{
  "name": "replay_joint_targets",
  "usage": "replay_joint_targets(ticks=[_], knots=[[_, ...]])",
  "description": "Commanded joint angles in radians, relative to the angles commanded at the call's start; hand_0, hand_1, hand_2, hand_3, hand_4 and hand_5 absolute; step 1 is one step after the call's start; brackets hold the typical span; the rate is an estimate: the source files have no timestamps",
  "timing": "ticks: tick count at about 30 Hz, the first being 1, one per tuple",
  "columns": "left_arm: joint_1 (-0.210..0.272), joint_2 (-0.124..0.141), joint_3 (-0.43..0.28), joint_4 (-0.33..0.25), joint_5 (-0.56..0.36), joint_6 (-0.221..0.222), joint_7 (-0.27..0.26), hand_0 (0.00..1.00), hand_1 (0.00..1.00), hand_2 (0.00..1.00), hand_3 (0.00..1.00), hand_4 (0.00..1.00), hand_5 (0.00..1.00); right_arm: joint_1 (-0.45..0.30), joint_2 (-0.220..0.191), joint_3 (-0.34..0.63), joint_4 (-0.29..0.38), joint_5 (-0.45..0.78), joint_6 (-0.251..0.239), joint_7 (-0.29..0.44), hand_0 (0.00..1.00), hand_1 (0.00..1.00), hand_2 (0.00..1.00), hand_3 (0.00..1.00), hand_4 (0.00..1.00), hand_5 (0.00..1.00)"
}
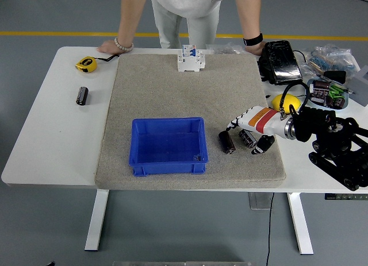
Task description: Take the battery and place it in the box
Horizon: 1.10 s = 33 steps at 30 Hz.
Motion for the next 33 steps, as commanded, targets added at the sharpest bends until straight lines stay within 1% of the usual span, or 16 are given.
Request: replay_joint_targets(ticks=[1, 6, 7, 8, 12, 13, 18, 19, 24, 25, 30, 31, 33], knots=[[0.0, 0.0, 0.001, 0.0, -0.001, 0.0, 0.0, 0.718, 0.666, 0.771, 0.706, 0.729, 0.528, 0.0, 0.003, 0.0, -0.009, 0.002, -0.001, 0.001, 0.713, 0.701, 0.749, 0.801, 0.998, 0.1], [-0.002, 0.0, 0.002, -0.001, 0.0, 0.001, 0.0, 0.718, 0.666, 0.771, 0.706, 0.729, 0.528, 0.002, 0.019, -0.002, -0.045, 0.01, -0.003, 0.003, 0.713, 0.701, 0.749, 0.801, 0.998, 0.1], [-0.002, 0.0, 0.002, -0.002, 0.0, 0.001, 0.0, 0.716, 0.665, 0.77, 0.705, 0.728, 0.527, 0.002, 0.021, -0.002, -0.048, 0.012, -0.004, 0.004, 0.666, 0.666, 0.715, 0.764, 0.998, 0.101], [-0.002, 0.0, 0.002, -0.002, 0.001, 0.001, 0.0, 0.716, 0.665, 0.77, 0.705, 0.728, 0.527, 0.002, 0.023, -0.003, -0.052, 0.014, -0.006, 0.005, 0.666, 0.666, 0.715, 0.764, 0.998, 0.101], [-0.001, 0.0, 0.0, -0.002, 0.003, 0.002, 0.002, 0.716, 0.665, 0.77, 0.705, 0.728, 0.527, 0.001, 0.027, -0.007, -0.056, 0.018, -0.007, 0.006, 0.666, 0.666, 0.715, 0.764, 0.998, 0.101], [0.0, 0.0, -0.001, -0.002, 0.004, 0.002, 0.002, 0.715, 0.664, 0.77, 0.706, 0.727, 0.525, 0.001, 0.028, -0.007, -0.056, 0.021, -0.009, 0.007, 0.626, 0.62, 0.67, 0.717, 0.975, 0.11], [0.0, 0.0, -0.003, -0.003, 0.008, 0.002, 0.004, 0.715, 0.664, 0.77, 0.706, 0.727, 0.525, 0.001, 0.031, -0.006, -0.059, 0.036, -0.013, 0.006, 0.626, 0.62, 0.67, 0.717, 0.975, 0.11], [0.0, 0.0, -0.002, -0.003, 0.007, 0.002, 0.004, 0.715, 0.661, 0.77, 0.705, 0.729, 0.527, 0.001, 0.031, -0.006, -0.06, 0.039, -0.013, 0.005, 0.565, 0.527, 0.559, 0.533, 0.708, 0.027], [0.0, 0.0, -0.002, -0.003, 0.008, 0.002, 0.005, 0.715, 0.661, 0.77, 0.705, 0.729, 0.527, -0.001, 0.033, -0.007, -0.07, 0.045, -0.011, 0.002, 0.565, 0.527, 0.559, 0.533, 0.708, 0.027], [0.0, 0.0, -0.002, -0.003, 0.007, 0.002, 0.005, 0.715, 0.663, 0.77, 0.706, 0.729, 0.526, -0.002, 0.033, -0.007, -0.074, 0.049, -0.011, 0.001, 0.562, 0.487, 0.518, 0.5, 0.659, 0.002], [-0.002, 0.0, -0.001, -0.004, 0.006, 0.002, 0.004, 0.715, 0.663, 0.77, 0.706, 0.729, 0.526, -0.003, 0.033, -0.004, -0.088, 0.061, -0.011, 0.0, 0.562, 0.487, 0.518, 0.5, 0.659, 0.002], [-0.002, 0.0, 0.0, -0.004, 0.006, 0.002, 0.004, 0.715, 0.664, 0.771, 0.707, 0.728, 0.524, -0.004, 0.033, -0.004, -0.089, 0.063, -0.01, 0.0, 0.556, 0.462, 0.507, 0.489, 0.662, 0.002], [-0.002, 0.0, -0.001, -0.004, 0.007, 0.002, 0.004, 0.715, 0.664, 0.771, 0.707, 0.728, 0.524, -0.004, 0.032, -0.004, -0.09, 0.065, -0.009, 0.001, 0.556, 0.462, 0.507, 0.489, 0.662, 0.002]])
